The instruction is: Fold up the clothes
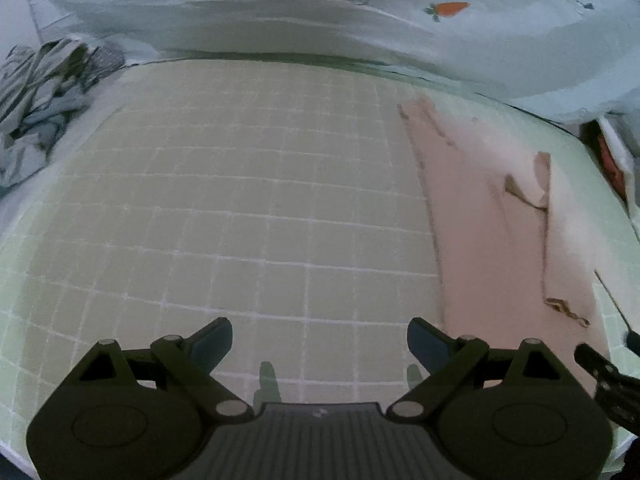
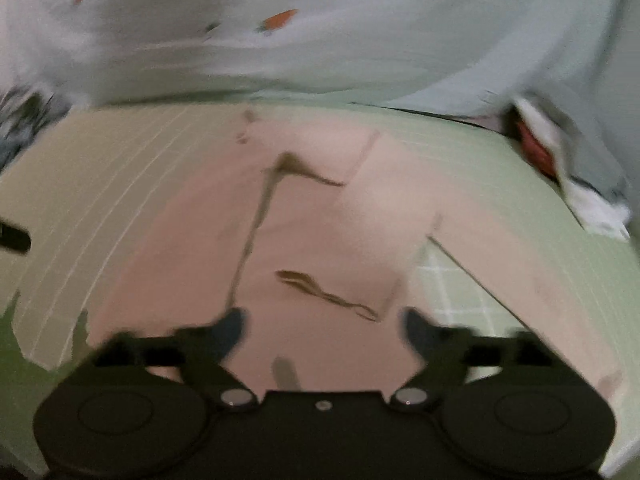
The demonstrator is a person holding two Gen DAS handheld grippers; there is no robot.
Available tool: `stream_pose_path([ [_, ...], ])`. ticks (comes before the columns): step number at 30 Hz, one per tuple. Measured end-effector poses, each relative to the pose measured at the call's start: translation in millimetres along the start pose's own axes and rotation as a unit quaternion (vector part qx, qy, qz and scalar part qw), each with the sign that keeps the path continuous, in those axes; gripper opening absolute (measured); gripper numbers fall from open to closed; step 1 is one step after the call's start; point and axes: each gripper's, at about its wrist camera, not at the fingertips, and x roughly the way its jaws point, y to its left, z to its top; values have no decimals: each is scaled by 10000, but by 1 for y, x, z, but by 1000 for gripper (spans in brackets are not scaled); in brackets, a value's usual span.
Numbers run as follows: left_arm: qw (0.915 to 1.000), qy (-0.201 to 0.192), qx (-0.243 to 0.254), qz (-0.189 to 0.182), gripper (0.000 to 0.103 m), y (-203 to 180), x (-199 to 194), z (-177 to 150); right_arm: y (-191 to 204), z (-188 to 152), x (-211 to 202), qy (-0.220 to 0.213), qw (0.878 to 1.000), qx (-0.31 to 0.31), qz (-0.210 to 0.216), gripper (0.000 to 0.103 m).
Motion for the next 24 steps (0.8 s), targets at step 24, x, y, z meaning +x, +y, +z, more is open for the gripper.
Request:
stream_pose_path([
  [24, 9904, 133, 1155, -744, 56, -211, 61, 14, -191, -32, 30, 740, 9905, 1064, -464, 103],
])
